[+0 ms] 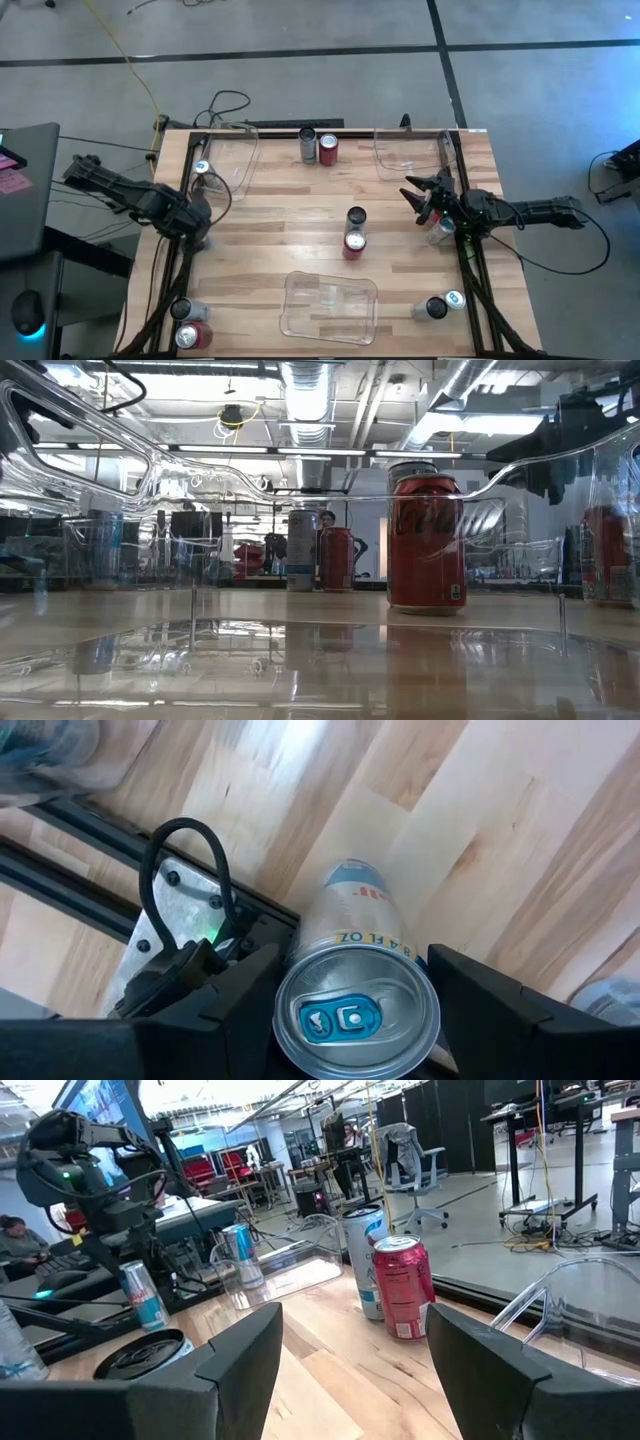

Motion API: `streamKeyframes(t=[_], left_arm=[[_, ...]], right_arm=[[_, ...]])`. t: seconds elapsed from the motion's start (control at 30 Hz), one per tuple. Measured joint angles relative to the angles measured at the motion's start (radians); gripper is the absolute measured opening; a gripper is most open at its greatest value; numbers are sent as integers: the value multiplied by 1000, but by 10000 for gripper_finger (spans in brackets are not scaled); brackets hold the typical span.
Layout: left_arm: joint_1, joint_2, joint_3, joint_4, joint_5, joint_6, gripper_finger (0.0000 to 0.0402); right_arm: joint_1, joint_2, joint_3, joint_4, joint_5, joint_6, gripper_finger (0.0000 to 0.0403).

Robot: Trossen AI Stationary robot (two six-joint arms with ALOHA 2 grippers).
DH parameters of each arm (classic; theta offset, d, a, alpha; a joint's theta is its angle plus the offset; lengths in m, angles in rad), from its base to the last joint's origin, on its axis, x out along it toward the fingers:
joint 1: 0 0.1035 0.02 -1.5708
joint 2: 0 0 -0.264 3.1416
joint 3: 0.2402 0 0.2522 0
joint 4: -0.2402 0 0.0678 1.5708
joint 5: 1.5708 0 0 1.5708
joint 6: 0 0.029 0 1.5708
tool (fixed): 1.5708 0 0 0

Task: Sort soda cans
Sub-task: Put the blue soda can into the top left transparent bin

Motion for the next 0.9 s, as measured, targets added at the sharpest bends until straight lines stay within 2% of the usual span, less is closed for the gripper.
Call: streamKeyframes(t=[0.17, 0.37, 0.57, 0.9], left_arm=[[48, 10, 31, 0, -12, 11, 227], [105, 51, 145, 10, -54, 76, 228], [223, 137, 283, 18, -158, 260, 227], [472, 331, 502, 16, -182, 577, 227]], right_arm=[[0, 0, 0, 10, 0, -18, 270], [0, 0, 0, 25, 0, -27, 270], [0, 0, 0, 35, 0, -47, 270], [0, 0, 0, 38, 0, -53, 270]])
